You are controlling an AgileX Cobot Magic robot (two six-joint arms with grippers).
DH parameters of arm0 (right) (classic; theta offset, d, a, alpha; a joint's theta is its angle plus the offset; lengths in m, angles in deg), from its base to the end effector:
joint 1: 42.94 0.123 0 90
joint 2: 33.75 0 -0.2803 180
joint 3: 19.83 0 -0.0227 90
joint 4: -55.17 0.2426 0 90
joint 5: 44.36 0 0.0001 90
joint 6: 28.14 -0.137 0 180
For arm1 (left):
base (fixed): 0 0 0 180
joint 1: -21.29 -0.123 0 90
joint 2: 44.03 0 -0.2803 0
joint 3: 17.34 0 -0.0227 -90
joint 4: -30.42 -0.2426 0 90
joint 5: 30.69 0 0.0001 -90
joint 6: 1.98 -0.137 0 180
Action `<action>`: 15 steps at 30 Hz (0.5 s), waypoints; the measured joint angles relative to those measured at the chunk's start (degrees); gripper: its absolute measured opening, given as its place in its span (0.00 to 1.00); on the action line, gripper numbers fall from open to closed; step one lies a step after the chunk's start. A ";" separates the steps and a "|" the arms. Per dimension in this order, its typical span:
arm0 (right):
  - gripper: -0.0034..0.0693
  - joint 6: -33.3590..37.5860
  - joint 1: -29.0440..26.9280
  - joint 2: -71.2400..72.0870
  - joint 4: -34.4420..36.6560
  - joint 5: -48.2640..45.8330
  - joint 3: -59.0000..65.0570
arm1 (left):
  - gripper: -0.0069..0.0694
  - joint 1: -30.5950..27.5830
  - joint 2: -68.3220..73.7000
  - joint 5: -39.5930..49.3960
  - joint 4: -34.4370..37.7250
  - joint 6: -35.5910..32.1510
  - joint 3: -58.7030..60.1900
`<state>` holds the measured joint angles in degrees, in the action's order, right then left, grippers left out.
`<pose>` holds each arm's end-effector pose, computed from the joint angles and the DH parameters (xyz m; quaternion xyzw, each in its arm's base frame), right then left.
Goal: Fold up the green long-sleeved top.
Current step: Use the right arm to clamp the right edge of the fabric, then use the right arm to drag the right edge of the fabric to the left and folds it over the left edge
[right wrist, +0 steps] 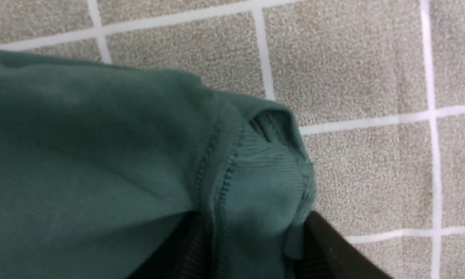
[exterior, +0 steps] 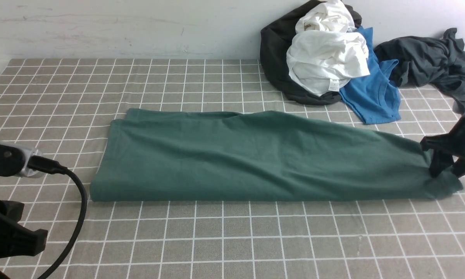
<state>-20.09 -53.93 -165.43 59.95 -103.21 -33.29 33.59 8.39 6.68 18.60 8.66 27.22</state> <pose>0.4122 -0.0701 0.1012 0.0463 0.9979 0.0315 0.0312 0.1704 -0.0197 0.2441 0.0645 0.9160 0.0108 0.3959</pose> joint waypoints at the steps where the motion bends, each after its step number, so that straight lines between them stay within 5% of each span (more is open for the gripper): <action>1: 0.25 0.59 -0.07 0.60 0.00 -0.37 0.00 | 0.08 0.00 0.00 0.00 0.00 0.00 0.00; 3: 0.13 0.87 -0.06 2.41 -0.63 -0.98 0.05 | 0.08 0.00 0.00 0.00 0.05 0.00 0.00; 9: 0.10 -2.86 -0.84 12.74 -6.50 -1.81 0.05 | 0.08 0.00 0.00 0.42 1.43 0.05 0.00; 15: 0.10 -3.53 2.80 24.65 3.54 -2.11 0.05 | 0.08 0.00 0.00 0.42 3.71 0.05 0.00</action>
<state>-23.63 -51.13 -140.77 63.49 -105.33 -33.25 33.59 8.39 7.10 22.31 8.71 27.22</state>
